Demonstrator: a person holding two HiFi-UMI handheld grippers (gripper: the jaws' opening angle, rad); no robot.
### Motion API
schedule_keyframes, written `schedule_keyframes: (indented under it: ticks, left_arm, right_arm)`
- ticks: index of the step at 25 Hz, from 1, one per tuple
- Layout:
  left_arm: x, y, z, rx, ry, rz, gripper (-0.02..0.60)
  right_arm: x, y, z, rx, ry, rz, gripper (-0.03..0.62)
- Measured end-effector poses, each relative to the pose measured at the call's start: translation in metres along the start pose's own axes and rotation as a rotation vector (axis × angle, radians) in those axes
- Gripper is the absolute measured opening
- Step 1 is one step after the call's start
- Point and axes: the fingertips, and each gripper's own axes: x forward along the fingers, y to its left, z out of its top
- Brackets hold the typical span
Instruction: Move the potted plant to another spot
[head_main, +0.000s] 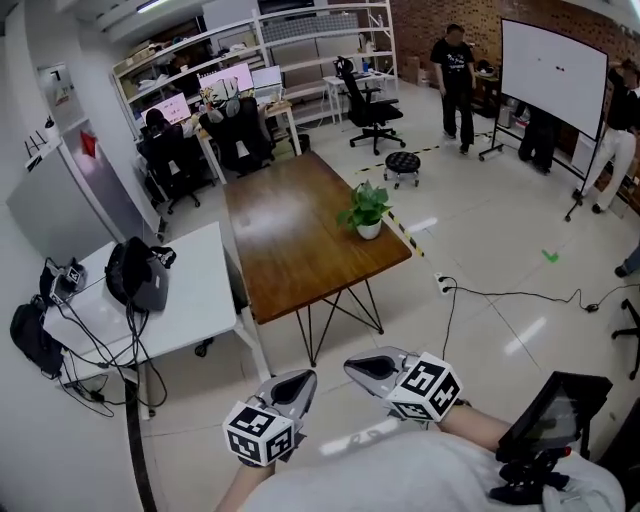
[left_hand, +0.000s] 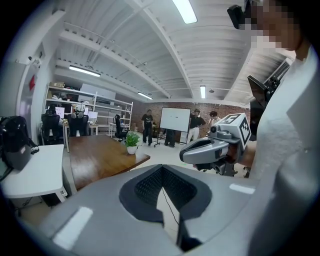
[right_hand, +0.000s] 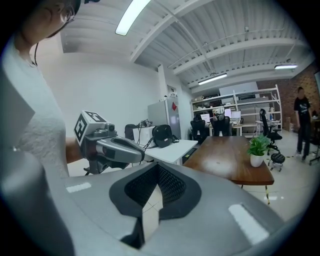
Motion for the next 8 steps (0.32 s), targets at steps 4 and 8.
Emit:
schedule_keyframes:
  ticks: [4,8]
  left_arm:
    - [0.005,-0.007,0.007,0.013,-0.002,0.002,-0.014]
    - [0.009,-0.013,0.009,0.014,0.005,0.000,-0.014]
  right_arm:
    - [-0.009,-0.005,0.005,-0.007,-0.013,0.000,0.005]
    - [-0.016,-0.009,0.005,0.003,-0.018,-0.001,0.005]
